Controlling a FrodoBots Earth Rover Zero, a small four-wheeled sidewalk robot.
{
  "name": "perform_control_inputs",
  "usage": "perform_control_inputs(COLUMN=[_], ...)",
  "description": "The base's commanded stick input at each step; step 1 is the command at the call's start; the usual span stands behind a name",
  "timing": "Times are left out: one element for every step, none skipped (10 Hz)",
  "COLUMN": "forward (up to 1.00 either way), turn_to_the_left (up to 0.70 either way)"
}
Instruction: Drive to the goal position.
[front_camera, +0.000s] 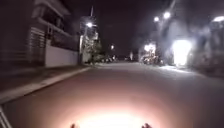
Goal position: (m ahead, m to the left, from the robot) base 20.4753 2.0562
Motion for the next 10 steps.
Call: perform_control_inputs(forward=[1.00, 1.00, 1.00, 1.00, 1.00, 1.00, 1.00, 1.00, 1.00, 1.00], turn_to_the_left=[-0.40, 0.00, 0.00, 0.00, 0.00, 0.00, 0.00, 0.00, 0.00, 0.00])
